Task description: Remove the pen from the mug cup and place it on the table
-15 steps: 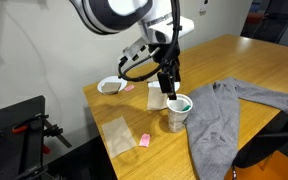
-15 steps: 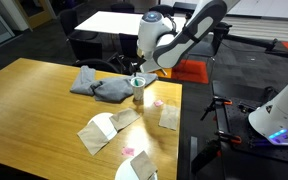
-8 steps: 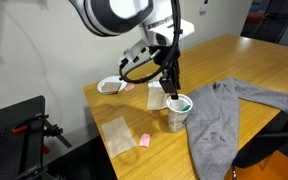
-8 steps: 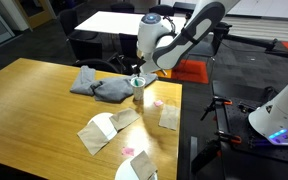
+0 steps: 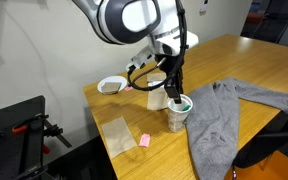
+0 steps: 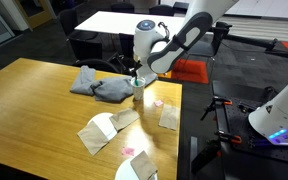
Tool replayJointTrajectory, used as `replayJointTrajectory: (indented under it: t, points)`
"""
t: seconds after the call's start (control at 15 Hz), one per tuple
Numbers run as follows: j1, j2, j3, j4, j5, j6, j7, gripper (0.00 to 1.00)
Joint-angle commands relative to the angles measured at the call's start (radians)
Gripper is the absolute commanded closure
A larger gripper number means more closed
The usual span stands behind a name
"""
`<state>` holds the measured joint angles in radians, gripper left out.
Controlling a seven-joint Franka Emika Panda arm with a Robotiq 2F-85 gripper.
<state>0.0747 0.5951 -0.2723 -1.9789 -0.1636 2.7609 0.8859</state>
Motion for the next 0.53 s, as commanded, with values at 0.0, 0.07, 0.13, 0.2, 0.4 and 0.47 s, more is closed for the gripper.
replayJointTrajectory:
  t: [0.0,0.07,0.13,0.2,0.4,0.47]
  points:
    - [0.001,0.058,-0.001,0.067,0.041,-0.007,-0.033,0.63]
    - [0.001,0.068,-0.001,0.078,0.046,-0.009,-0.033,0.71]
    - [0.002,0.077,-0.002,0.087,0.051,-0.01,-0.034,0.71]
    - [0.002,0.086,-0.003,0.097,0.056,-0.012,-0.034,0.68]
    - [0.004,0.112,-0.005,0.125,0.065,-0.018,-0.034,0.68]
    - [0.004,0.119,-0.005,0.133,0.066,-0.02,-0.036,0.67]
